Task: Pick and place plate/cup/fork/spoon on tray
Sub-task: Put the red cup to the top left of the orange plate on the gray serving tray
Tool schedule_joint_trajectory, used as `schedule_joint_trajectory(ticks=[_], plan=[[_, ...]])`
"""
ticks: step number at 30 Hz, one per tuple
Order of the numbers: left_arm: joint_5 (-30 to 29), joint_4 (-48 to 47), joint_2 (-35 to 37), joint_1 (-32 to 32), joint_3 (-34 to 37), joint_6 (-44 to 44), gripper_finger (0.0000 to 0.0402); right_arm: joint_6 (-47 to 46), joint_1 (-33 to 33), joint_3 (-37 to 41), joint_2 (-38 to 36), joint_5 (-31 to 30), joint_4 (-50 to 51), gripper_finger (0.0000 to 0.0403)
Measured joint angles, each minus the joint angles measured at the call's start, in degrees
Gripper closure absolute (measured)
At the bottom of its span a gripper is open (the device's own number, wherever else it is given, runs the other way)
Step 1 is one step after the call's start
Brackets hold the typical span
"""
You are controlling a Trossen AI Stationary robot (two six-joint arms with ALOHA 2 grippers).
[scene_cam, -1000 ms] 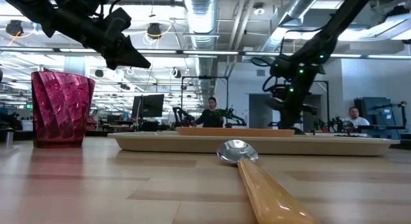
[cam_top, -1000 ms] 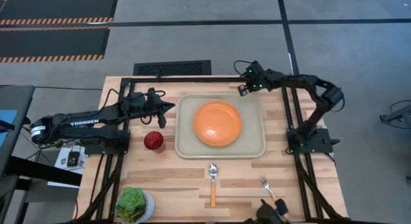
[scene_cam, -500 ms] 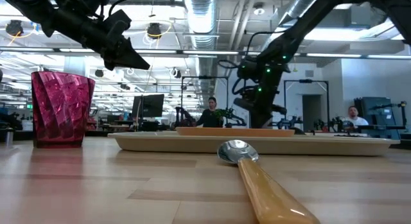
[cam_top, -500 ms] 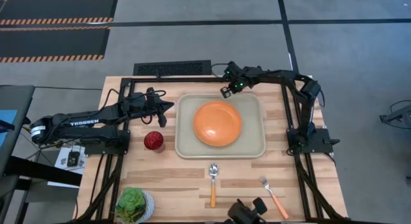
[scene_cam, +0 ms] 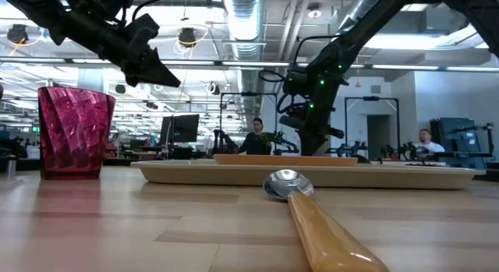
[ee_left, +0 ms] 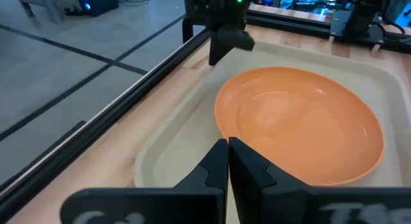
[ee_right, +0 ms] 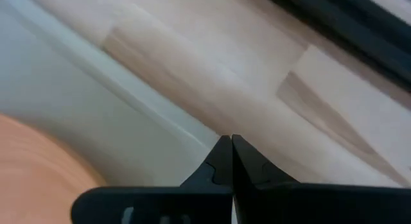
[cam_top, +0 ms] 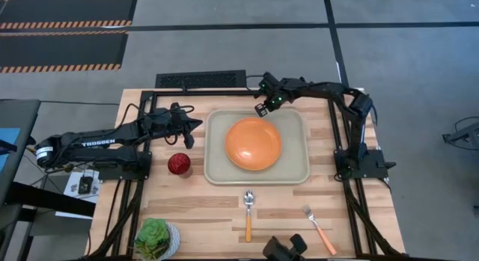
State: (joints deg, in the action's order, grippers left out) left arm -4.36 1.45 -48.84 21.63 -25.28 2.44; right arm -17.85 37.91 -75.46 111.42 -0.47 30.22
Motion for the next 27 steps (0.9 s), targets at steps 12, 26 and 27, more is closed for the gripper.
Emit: schedule_joint_trajectory(ticks=[12, 26, 27], plan=[[5.43, -4.54, 1.40, -2.67, -1.77, 0.28, 0.0401, 9.98, -0.97, 2.80, -7.90, 0.61, -3.78, 0.0397], [-4.60, -29.86, -2.37, -23.63, -15.36, 6.16, 0.0401, 8.88, -9.63, 37.11, -32.90, 2.26, -42.40, 0.0398], [-5.85, -32.87, -3.42, -25.28, -16.84, 8.06, 0.0401, 8.83, -10.41, 38.33, -34.28, 2.16, -42.61, 0.0398]])
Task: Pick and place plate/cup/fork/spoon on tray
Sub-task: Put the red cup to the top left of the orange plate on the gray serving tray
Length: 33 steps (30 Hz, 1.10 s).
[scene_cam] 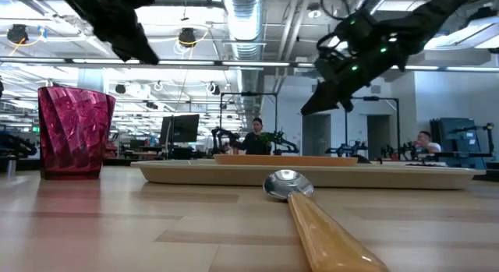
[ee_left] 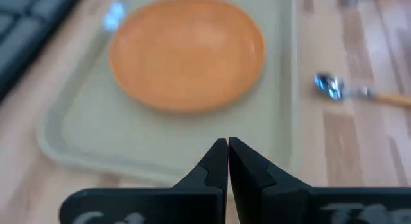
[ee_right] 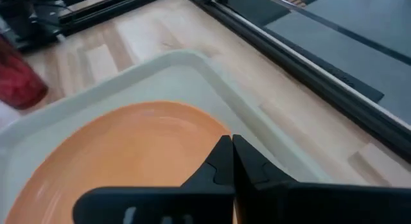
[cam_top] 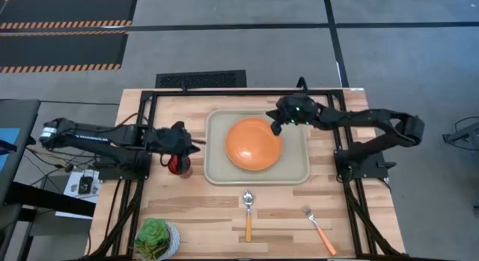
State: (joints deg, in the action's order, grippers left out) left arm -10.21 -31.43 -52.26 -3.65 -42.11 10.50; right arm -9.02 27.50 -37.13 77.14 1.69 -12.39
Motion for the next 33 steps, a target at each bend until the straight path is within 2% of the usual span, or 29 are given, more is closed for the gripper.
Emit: schedule_joint_trajectory(ticks=[4, 11, 16, 20, 27, 33], plan=[[-3.73, -12.09, -5.40, -6.42, -6.76, 8.59, 0.0389, 0.03, -3.28, 2.83, -3.53, -2.15, -0.34, 0.0397], [-3.90, -31.02, -15.35, -14.01, -16.38, 25.91, 0.0330, 1.86, -6.80, 3.75, -5.22, -4.83, -0.43, 0.0397], [-3.96, -33.63, -19.70, -17.50, -18.40, 32.01, 0.0290, 2.89, -7.30, 3.77, -5.22, -4.82, -0.39, 0.0397], [-4.68, -33.83, -23.07, -18.18, -18.40, 33.23, 0.0273, 3.82, -7.59, 3.77, -5.22, -4.85, -0.50, 0.0397], [-5.21, -34.35, -27.67, -18.20, -18.40, 32.37, 0.0283, 4.76, -7.56, 3.77, -5.20, -4.82, -0.52, 0.0397], [-5.31, -34.63, -28.49, -18.18, -17.86, 32.04, 0.0338, 5.20, -7.56, 3.77, -5.20, -4.82, -0.52, 0.0396]])
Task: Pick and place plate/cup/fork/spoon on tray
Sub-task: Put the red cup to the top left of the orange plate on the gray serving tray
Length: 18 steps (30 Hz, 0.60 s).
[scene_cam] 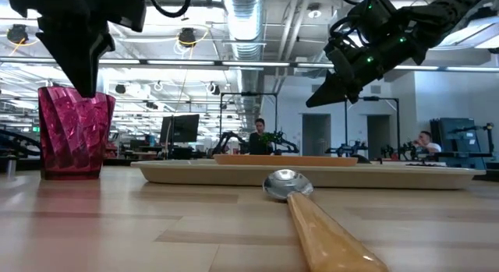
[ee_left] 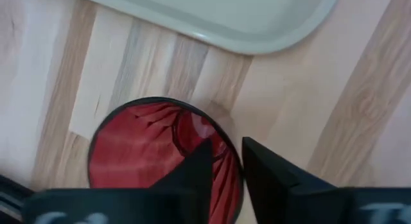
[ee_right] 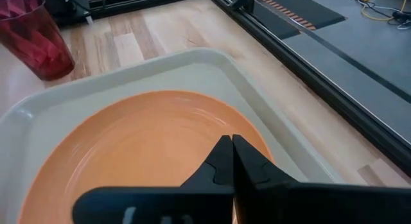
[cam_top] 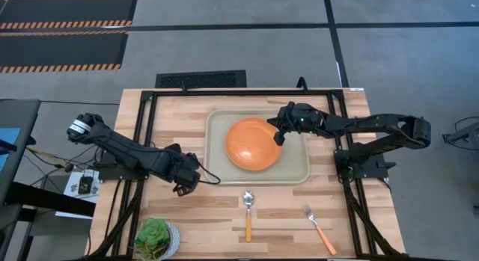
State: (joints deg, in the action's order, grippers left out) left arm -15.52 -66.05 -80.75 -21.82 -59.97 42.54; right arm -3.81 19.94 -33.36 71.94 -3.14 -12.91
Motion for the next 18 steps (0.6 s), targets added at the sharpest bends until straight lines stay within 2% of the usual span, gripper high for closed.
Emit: schedule_joint_trajectory(ticks=[4, 7, 11, 15, 18], plan=[[-0.36, -0.64, 0.07, 0.00, 0.36, -2.56, 0.0391, 0.00, 0.00, 0.00, 0.00, 0.02, 0.00, 0.0396], [-1.50, -2.91, 0.71, 0.44, -0.68, -4.78, 0.0395, 0.00, 0.00, 0.00, 0.00, 0.02, 0.03, 0.0396], [-4.83, -7.31, 2.11, 3.46, -5.79, -9.50, 0.0399, -0.02, 0.00, 0.00, 0.02, 0.09, 0.28, 0.0396], [-6.86, -5.71, 3.94, 9.80, -12.27, -20.62, 0.0400, -0.02, 0.00, 0.00, 0.02, 0.15, 0.32, 0.0396], [-6.25, 0.29, 4.35, 17.04, -15.55, -31.44, 0.0401, -0.02, 0.00, 0.00, 0.02, 0.17, 0.34, 0.0396]])
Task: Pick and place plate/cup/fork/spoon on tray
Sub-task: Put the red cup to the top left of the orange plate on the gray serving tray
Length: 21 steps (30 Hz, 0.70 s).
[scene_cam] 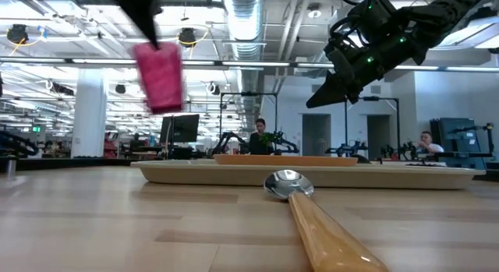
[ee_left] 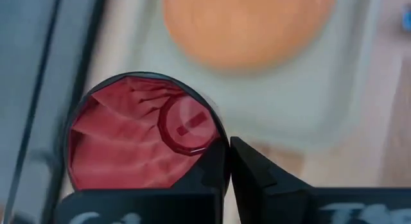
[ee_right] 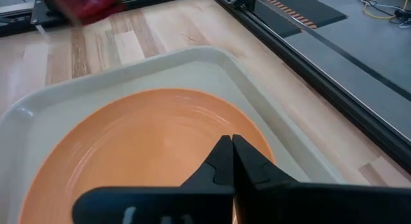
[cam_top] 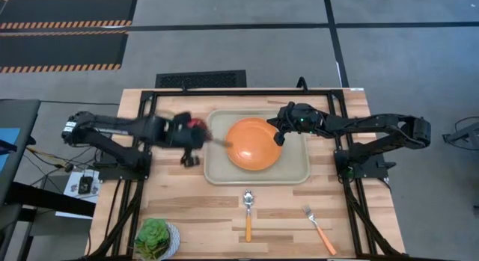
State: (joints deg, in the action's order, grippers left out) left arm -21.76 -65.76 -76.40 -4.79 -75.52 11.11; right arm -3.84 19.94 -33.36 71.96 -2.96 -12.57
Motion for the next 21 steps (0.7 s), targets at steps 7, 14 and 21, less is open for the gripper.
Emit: schedule_joint_trajectory(ticks=[7, 14, 21], plan=[[11.06, 10.39, -5.59, 15.89, -0.55, -18.74, 0.0401, -0.27, -0.07, 0.00, 0.00, 0.16, 0.11, 0.0396], [15.53, 14.07, -13.57, 23.04, -0.46, -24.24, 0.0401, -0.26, -0.67, 0.00, 0.02, 0.20, 0.10, 0.0396], [17.66, 16.17, -15.61, 26.26, -0.46, -25.36, 0.0401, -0.22, -1.26, -0.02, 0.01, 0.04, 0.03, 0.0396]])
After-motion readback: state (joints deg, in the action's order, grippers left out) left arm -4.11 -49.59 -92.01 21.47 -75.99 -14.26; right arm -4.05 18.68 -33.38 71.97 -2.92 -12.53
